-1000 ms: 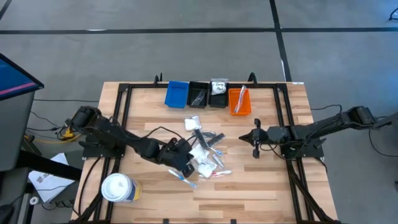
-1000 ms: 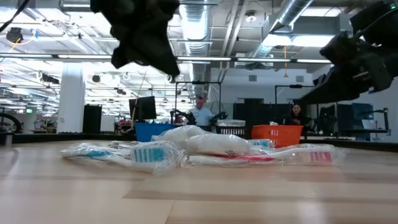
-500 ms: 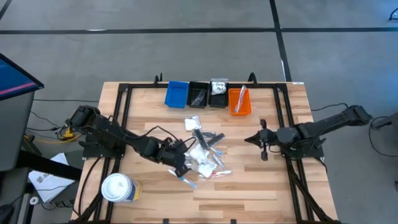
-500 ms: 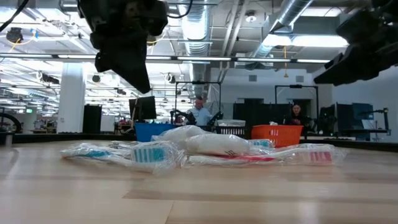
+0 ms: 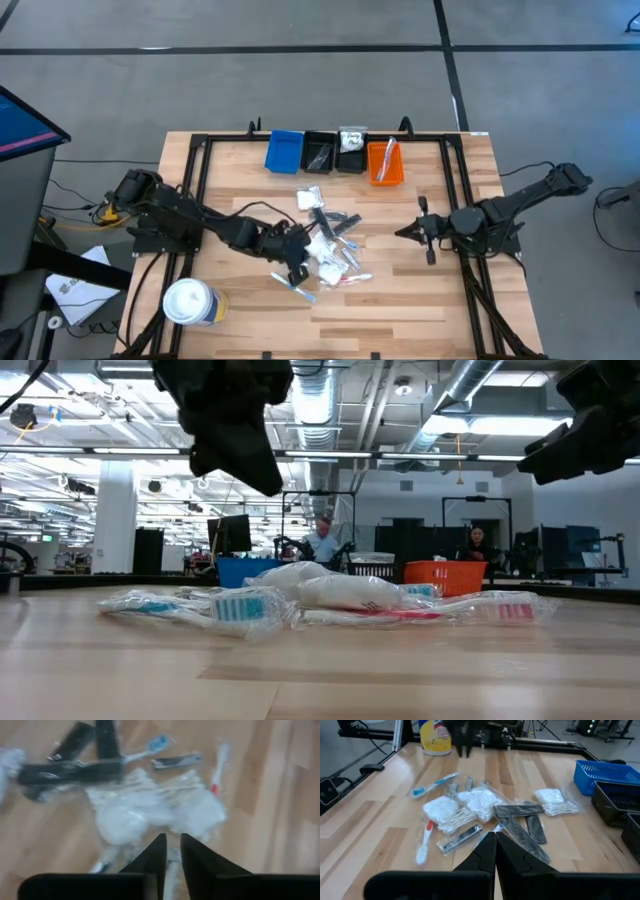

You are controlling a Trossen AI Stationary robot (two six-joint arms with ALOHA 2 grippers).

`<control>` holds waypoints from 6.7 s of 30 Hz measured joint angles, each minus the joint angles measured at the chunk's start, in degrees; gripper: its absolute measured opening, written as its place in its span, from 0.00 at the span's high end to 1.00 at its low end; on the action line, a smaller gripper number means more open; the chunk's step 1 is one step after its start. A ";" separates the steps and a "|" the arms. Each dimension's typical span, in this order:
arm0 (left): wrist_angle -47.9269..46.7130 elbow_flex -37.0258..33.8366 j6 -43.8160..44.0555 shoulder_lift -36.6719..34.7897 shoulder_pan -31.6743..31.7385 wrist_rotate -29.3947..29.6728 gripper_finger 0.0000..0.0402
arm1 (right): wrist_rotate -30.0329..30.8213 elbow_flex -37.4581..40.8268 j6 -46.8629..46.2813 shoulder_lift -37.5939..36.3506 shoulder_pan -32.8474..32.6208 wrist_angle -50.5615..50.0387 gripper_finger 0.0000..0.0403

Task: Pick & Place Travel size toiletries
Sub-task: Put the silver nail cutter into the blue bin

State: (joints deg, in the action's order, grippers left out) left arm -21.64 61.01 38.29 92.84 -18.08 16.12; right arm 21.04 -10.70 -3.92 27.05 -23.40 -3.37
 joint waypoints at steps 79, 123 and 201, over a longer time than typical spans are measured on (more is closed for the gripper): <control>-8.28 0.50 -14.00 11.37 11.59 14.27 0.55 | -0.16 1.46 6.67 5.31 3.83 9.80 1.00; -6.85 -0.63 4.41 -0.94 -5.12 3.61 0.65 | -0.15 1.53 2.36 11.67 3.54 14.41 1.00; 9.21 -13.53 -7.31 0.82 11.68 -7.38 0.99 | -4.48 1.44 13.17 50.88 27.93 62.25 1.00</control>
State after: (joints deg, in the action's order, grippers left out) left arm -12.43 47.48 30.98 93.66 -6.40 8.74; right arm 16.56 -9.26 9.25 77.93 4.54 58.89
